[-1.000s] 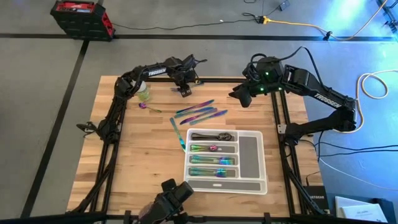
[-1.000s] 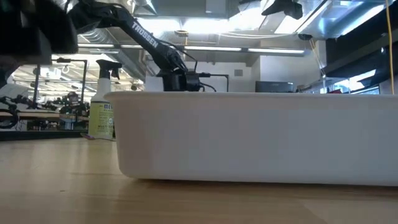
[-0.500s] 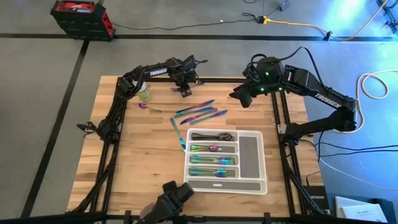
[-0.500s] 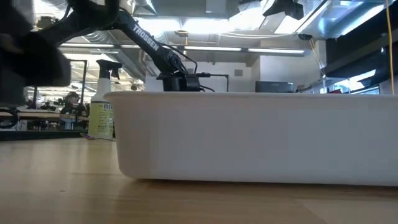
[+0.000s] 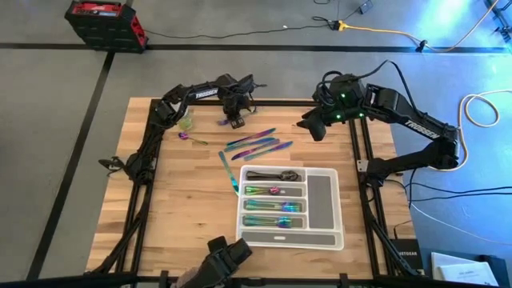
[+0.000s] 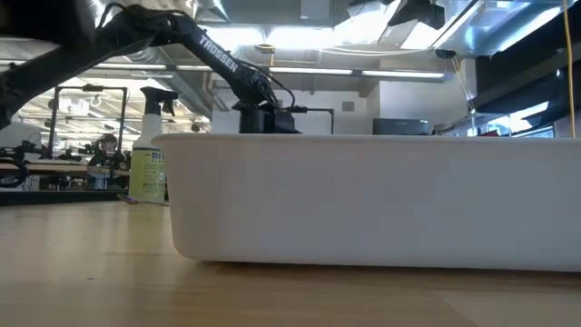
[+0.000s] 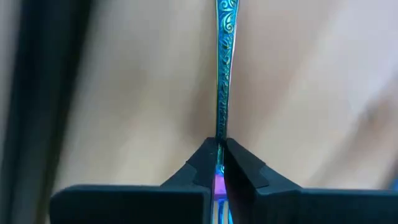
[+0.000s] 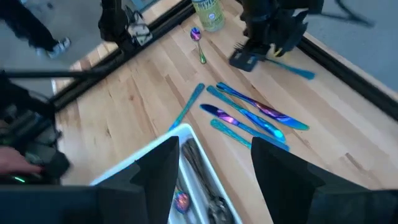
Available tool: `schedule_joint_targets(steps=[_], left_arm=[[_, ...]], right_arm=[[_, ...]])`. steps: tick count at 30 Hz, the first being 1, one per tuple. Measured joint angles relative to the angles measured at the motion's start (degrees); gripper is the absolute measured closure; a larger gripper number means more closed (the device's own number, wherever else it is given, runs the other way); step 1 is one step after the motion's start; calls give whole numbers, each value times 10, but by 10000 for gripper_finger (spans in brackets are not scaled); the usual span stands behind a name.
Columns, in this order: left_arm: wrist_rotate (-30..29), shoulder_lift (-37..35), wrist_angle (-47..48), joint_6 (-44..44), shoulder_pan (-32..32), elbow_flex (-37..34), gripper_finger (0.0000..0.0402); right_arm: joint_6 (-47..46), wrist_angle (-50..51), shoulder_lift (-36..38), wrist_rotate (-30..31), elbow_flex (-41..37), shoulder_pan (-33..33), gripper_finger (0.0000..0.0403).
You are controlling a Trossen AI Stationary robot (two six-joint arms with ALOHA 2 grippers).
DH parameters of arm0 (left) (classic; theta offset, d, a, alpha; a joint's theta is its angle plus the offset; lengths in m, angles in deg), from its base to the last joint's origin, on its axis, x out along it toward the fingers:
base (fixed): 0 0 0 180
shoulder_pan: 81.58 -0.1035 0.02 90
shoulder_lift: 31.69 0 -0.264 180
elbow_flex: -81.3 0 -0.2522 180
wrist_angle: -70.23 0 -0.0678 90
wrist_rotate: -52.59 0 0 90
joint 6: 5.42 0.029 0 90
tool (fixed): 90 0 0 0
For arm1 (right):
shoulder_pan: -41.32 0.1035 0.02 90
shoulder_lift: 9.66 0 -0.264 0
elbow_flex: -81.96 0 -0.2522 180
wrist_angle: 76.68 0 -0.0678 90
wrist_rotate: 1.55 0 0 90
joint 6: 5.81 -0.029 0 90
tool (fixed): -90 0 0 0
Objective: Sort silverware
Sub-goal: Put the purple fork into the white silverware tray
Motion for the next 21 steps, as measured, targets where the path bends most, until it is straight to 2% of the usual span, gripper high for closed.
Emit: schedule_joint_targets(steps=[4,8,14,21], left_arm=[[-4,-32,38,4,16,28,400],[-6,-89,65,46,42,29,400],[-41,-196,99,62,107,30,401],[-99,-287,71,187,214,30,401]], right_arm=[[30,18,0,5,0,0,217],[35,31,0,2,0,0,217],[55,26,36,-106,-1,0,217],[-35,8,77,-116,-1,15,217]])
